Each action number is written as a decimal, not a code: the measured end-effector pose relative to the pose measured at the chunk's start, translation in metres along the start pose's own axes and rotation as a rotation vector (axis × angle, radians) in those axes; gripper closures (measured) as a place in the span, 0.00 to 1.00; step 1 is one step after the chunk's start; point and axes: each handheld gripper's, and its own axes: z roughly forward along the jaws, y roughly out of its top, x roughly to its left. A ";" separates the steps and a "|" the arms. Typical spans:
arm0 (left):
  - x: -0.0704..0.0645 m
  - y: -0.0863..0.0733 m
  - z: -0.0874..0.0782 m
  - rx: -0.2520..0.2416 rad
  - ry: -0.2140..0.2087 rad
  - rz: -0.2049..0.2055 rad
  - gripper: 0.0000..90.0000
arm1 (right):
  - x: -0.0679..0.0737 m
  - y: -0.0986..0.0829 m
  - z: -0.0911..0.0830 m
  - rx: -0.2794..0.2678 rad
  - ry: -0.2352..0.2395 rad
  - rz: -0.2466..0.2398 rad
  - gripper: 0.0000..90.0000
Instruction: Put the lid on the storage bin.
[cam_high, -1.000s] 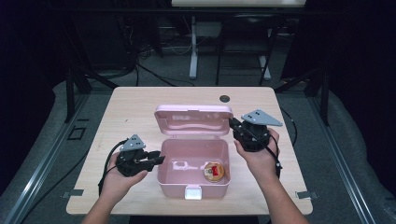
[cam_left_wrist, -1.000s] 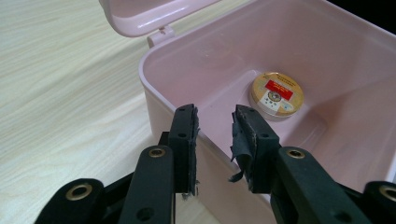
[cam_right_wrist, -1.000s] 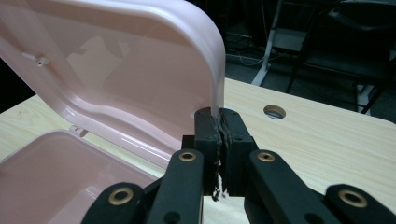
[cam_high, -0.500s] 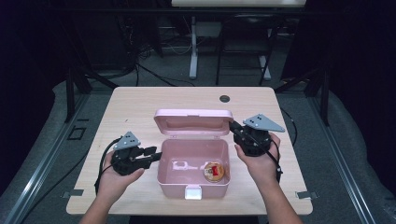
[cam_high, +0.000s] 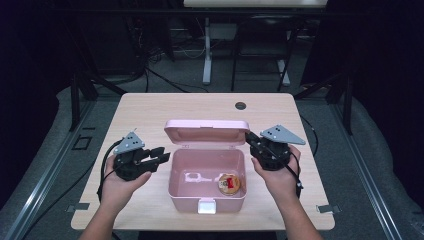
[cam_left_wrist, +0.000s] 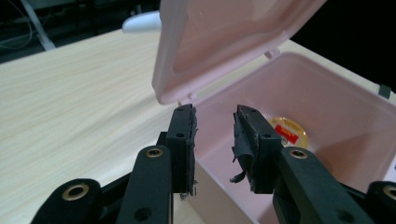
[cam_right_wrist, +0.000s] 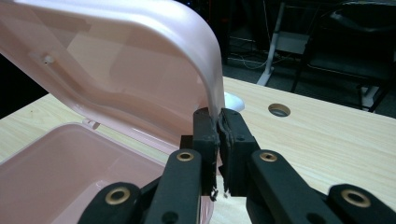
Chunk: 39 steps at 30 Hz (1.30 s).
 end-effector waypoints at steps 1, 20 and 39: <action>0.000 0.002 0.000 -0.001 0.003 0.004 0.75 | 0.000 0.000 0.000 -0.001 0.000 0.001 0.95; -0.001 0.030 -0.003 -0.081 0.087 0.032 0.73 | 0.000 -0.002 -0.001 -0.005 0.007 0.013 0.94; -0.010 0.047 -0.008 -0.140 0.127 0.061 0.85 | -0.001 -0.003 -0.002 -0.004 0.017 0.018 0.94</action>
